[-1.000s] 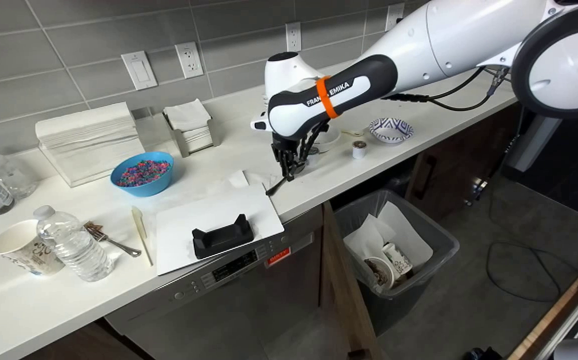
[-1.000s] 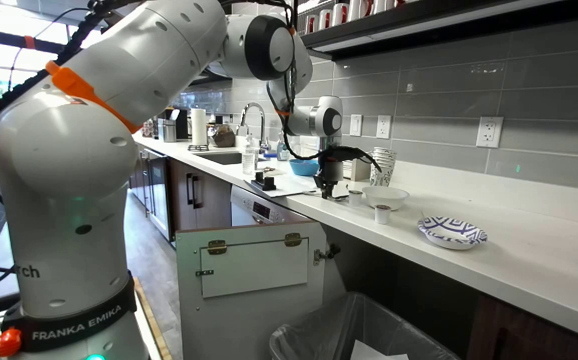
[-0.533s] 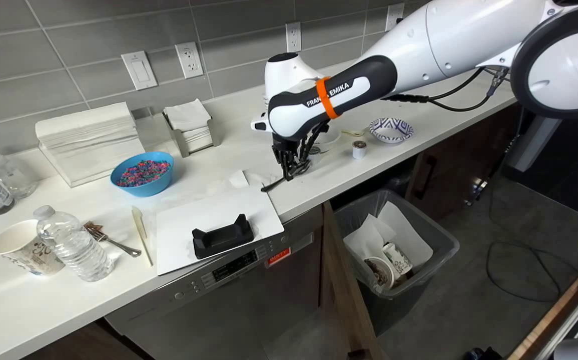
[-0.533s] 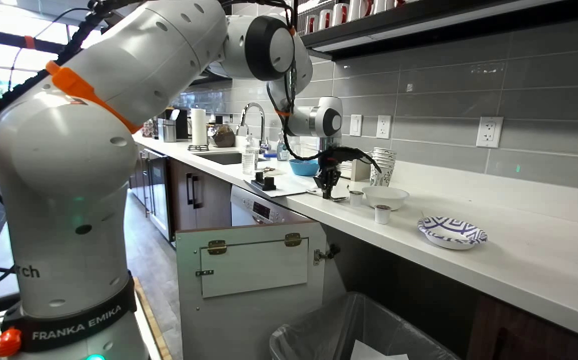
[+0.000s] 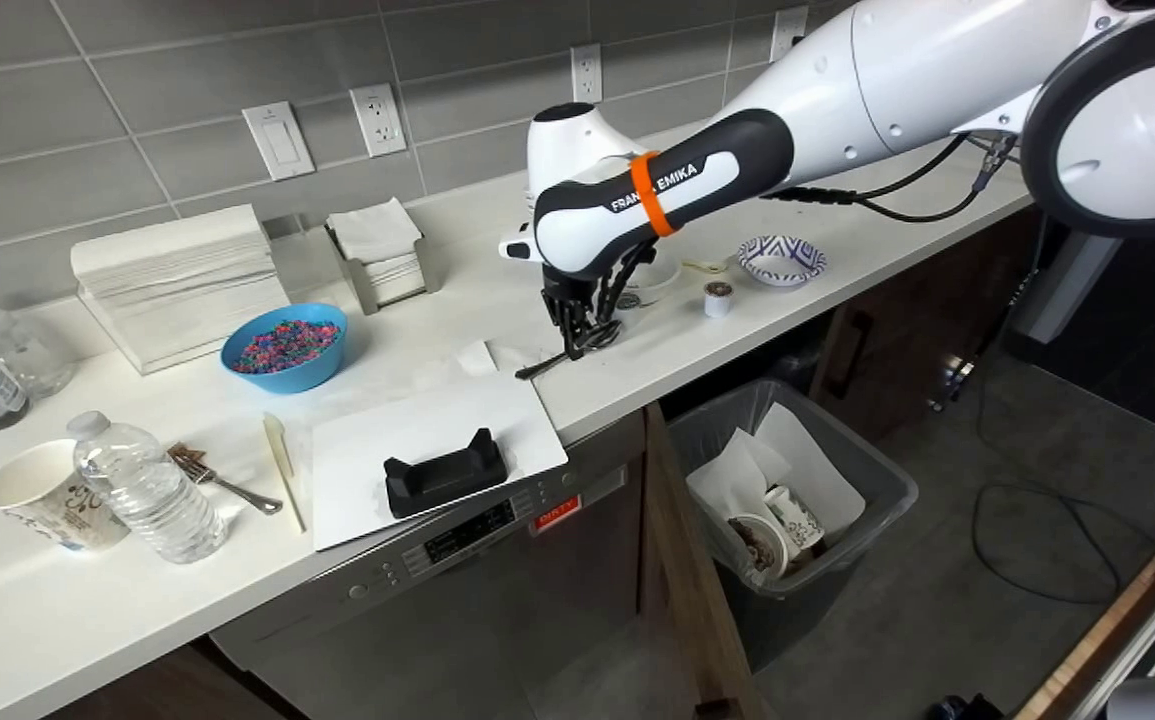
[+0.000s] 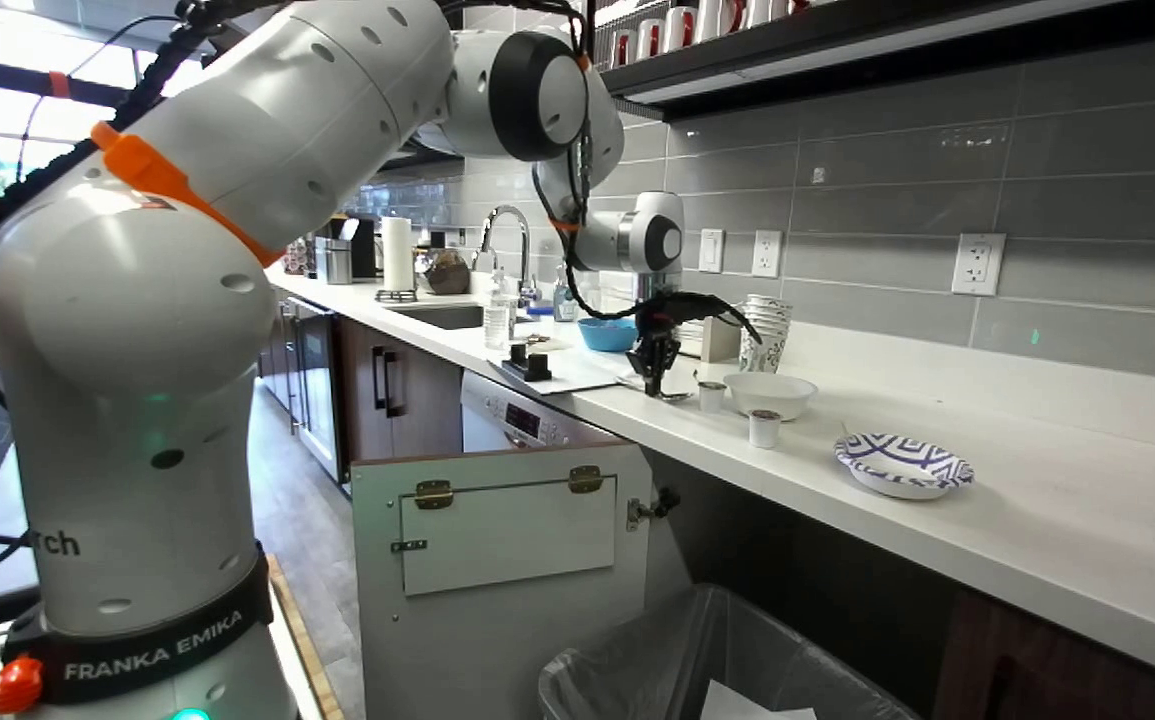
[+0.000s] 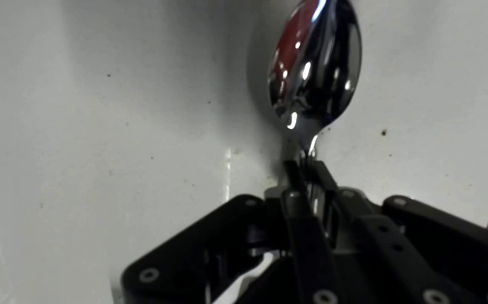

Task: Use a spoon to transfer some contents from the left coffee pod to the bowl

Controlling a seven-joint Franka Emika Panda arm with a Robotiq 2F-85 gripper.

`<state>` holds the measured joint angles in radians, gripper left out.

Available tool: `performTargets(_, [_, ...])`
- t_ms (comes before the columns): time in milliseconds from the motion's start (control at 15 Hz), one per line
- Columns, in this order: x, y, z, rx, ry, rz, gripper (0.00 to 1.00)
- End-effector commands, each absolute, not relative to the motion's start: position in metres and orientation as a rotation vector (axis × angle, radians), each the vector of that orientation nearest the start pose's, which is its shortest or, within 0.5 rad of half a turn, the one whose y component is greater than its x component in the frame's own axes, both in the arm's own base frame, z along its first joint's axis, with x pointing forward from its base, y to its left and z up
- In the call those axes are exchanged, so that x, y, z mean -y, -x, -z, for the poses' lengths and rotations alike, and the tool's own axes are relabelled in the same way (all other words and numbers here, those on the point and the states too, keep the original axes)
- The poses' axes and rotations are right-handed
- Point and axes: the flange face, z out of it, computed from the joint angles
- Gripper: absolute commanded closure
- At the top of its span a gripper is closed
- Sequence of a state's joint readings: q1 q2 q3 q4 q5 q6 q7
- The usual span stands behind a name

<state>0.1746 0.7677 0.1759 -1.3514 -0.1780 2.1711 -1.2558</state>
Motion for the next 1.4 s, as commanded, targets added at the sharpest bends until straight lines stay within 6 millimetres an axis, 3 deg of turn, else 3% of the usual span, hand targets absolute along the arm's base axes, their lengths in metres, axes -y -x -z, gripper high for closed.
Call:
performTargets(0, [-0.225, -0.709, -0.294, -2.248, -2.076, -0.053, 0.98])
performTargets(800, [-0.225, -0.708, -0.369, -2.271, -2.012, -0.273, 0.98])
performTargets(1000, [-0.218, -0.709, -0.381, -2.257, -2.038, -0.38, 0.98])
performTargets(1333, [-0.204, -0.711, -0.386, -2.242, -2.077, -0.511, 0.98])
